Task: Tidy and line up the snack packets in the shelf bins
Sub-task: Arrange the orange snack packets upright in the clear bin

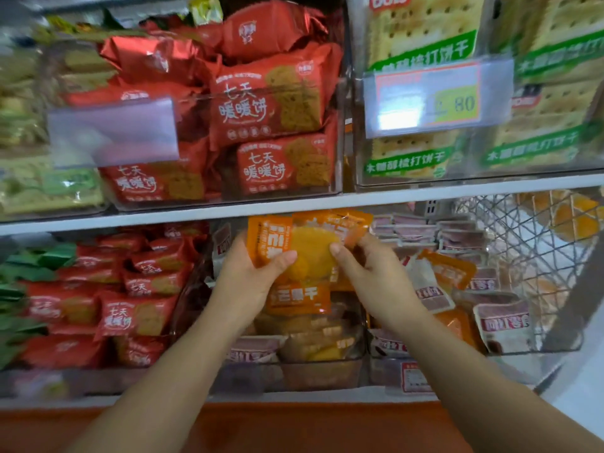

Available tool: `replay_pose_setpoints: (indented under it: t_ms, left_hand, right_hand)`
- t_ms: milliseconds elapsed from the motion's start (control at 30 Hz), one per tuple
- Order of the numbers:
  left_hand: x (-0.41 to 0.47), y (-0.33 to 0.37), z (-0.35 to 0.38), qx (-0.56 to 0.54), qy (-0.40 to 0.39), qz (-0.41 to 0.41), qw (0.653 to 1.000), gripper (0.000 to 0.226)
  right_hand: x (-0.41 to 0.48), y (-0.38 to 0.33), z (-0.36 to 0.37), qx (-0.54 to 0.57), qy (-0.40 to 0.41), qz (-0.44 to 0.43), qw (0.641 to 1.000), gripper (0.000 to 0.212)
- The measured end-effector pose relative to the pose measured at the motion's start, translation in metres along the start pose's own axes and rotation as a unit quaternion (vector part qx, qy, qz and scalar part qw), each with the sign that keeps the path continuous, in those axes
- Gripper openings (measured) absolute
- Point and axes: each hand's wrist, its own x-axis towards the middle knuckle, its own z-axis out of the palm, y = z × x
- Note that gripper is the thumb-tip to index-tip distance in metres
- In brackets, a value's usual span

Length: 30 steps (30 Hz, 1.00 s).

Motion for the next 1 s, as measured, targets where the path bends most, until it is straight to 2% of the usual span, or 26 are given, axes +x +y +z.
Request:
replay_pose_setpoints:
  t_ms: [100, 133, 200, 267, 400, 467, 533, 600, 667, 733, 800, 933, 1000]
  left_hand:
    - [0.013, -0.011, -0.009, 0.041, 0.030, -0.004, 0.999, 0.036]
    - [0.018, -0.017, -0.011, 0.063, 0.047, -0.007, 0.997, 0.035]
    - [0.026, -0.028, -0.014, 0.103, 0.075, -0.023, 0.992, 0.045]
    - [0.032, -0.039, -0.017, 0.161, 0.083, -0.032, 0.983, 0.059]
    - [0.032, -0.042, -0.016, 0.328, 0.058, -0.059, 0.941, 0.070]
    - [0.024, -0.037, -0.013, 0.415, 0.041, -0.018, 0.909, 0.062]
    - [0.014, -0.029, -0.008, 0.463, 0.024, 0.076, 0.883, 0.049]
    - [0.002, -0.018, -0.002, 0.496, -0.042, 0.123, 0.859, 0.039]
    - [-0.006, -0.015, 0.006, 0.524, -0.133, 0.101, 0.835, 0.042]
    - [-0.008, -0.017, 0.012, 0.549, -0.179, 0.084, 0.812, 0.049]
    - [-0.007, -0.022, 0.018, 0.552, -0.189, 0.082, 0.808, 0.050]
    - [-0.004, -0.025, 0.026, 0.549, -0.202, 0.066, 0.809, 0.049]
    - [-0.005, -0.024, 0.028, 0.537, -0.197, 0.064, 0.818, 0.047]
  right_hand:
    - [0.013, 0.004, 0.008, -0.114, -0.026, -0.013, 0.993, 0.018]
    - [0.016, 0.005, 0.010, -0.153, -0.035, -0.018, 0.987, 0.025]
    - [0.018, 0.008, 0.014, -0.210, -0.052, -0.029, 0.976, 0.046]
    - [0.016, 0.007, 0.015, -0.235, -0.068, -0.037, 0.969, 0.055]
    - [0.002, 0.011, 0.002, -0.263, -0.058, -0.083, 0.960, 0.041]
    - [-0.005, 0.014, -0.016, -0.261, -0.011, -0.075, 0.962, 0.031]
    - [-0.009, 0.018, -0.036, -0.264, 0.041, -0.034, 0.963, 0.023]
    - [-0.011, 0.027, -0.058, -0.274, 0.078, 0.026, 0.958, 0.020]
    - [-0.013, 0.037, -0.073, -0.292, 0.059, 0.103, 0.949, 0.033]
    - [-0.015, 0.044, -0.079, -0.289, -0.001, 0.169, 0.942, 0.052]
    - [-0.015, 0.046, -0.079, -0.263, -0.029, 0.201, 0.943, 0.061]
    - [-0.012, 0.048, -0.088, -0.224, -0.027, 0.224, 0.948, 0.061]
    - [-0.013, 0.051, -0.090, -0.142, -0.012, 0.225, 0.964, 0.056]
